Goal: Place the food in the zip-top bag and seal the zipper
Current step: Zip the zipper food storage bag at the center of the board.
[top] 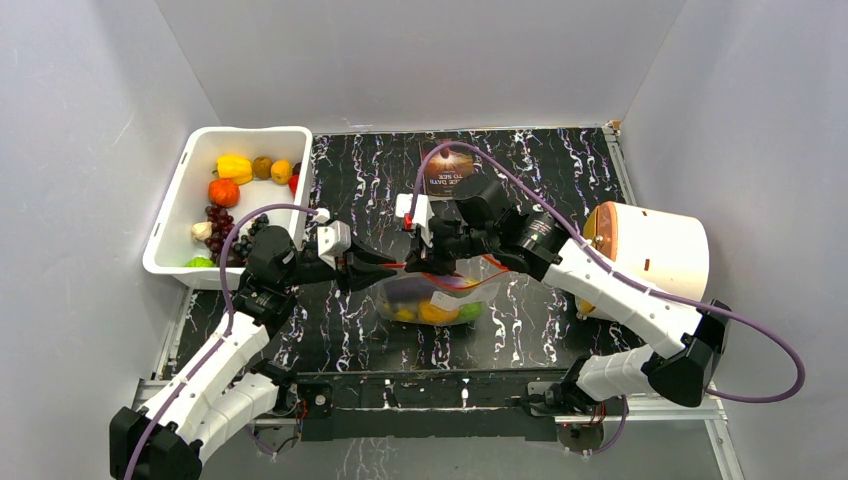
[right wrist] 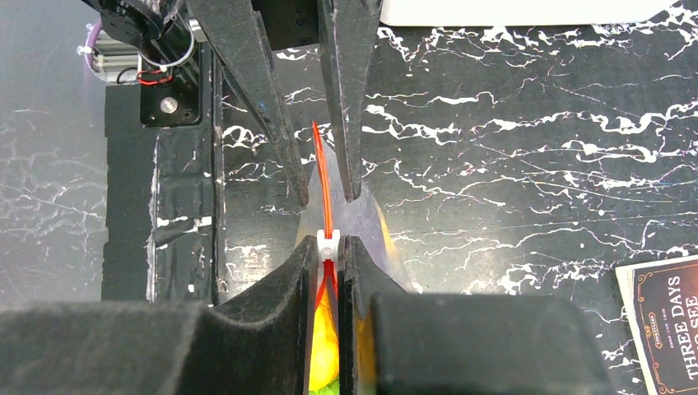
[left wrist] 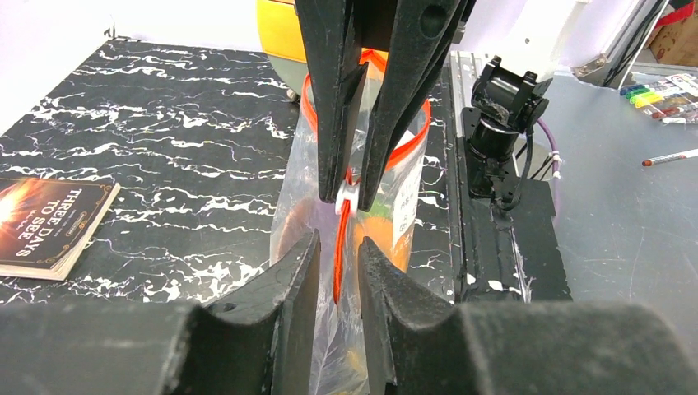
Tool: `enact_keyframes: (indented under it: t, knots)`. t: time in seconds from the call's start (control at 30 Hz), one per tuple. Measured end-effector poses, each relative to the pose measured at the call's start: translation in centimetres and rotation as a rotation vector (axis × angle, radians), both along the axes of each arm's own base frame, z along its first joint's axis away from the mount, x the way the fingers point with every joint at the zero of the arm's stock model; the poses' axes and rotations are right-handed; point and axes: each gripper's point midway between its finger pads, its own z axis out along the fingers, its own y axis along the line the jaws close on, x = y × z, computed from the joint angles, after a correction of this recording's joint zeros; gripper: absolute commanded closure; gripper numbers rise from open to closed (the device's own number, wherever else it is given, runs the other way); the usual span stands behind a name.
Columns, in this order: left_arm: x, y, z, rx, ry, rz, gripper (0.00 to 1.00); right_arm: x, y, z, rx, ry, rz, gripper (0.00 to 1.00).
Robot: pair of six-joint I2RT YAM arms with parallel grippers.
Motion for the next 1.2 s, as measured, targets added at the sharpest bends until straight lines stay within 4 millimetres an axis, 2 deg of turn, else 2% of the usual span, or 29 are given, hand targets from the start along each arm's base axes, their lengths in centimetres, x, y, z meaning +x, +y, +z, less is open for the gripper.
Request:
enact_keyframes:
  t: [0.1, 0.13, 0.37, 0.7, 1.2]
  knots:
    - [-0.1, 0.0, 0.1, -0.004, 0.002, -0.007, 0.99, 0.0, 0.0, 0.0, 0.000, 0.000, 0.000, 1.00]
    - [-0.1, -0.1, 0.2, -0.005, 0.001, -0.009, 1.00, 0.0, 0.0, 0.0, 0.001, 0.000, 0.000, 1.00]
    - [0.0, 0.0, 0.0, 0.005, 0.007, -0.006, 1.00, 0.1, 0.0, -0.2, -0.001, -0.002, -0.004, 1.00]
    - [1.8, 0.3, -0.2, 0.045, 0.044, 0.101, 1.00, 1.0, -0.2, -0.5, -0.017, -0.028, -0.045, 1.00]
    - [5.8, 3.2, 0.6, 0.054, 0.013, 0.434, 1.00, 2.0, -2.5, -0.3, -0.029, -0.078, -0.141, 1.00]
